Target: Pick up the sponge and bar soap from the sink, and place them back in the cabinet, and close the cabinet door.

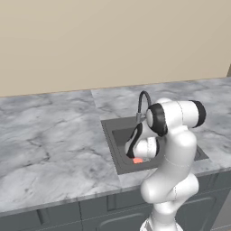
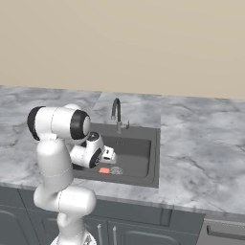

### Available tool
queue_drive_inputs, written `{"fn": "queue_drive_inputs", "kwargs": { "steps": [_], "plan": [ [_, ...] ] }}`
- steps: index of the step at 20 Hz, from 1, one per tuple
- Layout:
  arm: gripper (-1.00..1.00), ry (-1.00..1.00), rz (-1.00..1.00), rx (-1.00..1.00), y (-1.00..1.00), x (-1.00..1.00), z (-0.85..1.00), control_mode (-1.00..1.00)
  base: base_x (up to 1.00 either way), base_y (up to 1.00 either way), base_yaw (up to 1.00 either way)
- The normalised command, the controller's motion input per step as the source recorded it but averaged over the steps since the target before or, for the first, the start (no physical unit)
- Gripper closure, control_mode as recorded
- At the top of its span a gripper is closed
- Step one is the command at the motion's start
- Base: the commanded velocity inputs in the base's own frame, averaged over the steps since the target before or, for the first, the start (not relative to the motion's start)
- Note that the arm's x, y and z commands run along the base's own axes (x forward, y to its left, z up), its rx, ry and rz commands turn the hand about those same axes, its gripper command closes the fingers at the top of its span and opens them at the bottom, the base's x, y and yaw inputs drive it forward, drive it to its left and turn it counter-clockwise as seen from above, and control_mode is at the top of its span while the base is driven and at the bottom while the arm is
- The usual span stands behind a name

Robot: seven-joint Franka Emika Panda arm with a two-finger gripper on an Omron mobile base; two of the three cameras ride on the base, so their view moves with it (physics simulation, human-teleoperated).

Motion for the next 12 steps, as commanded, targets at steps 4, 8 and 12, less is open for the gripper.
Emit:
{"fn": "queue_drive_inputs", "kwargs": {
  "steps": [4, 8, 12],
  "plan": [
    [-1.0, 0.0, 0.0, 0.0, 0.0, 0.0, -0.15, -1.0, 0.0, 0.0, 0.0],
    [-1.0, 0.0, 0.0, 0.0, 0.0, 0.0, -0.11, -1.0, 0.0, 0.0, 0.0],
    [-1.0, 0.0, 0.0, 0.0, 0.0, 0.0, -0.08, -1.0, 0.0, 0.0, 0.0]
  ]
}}
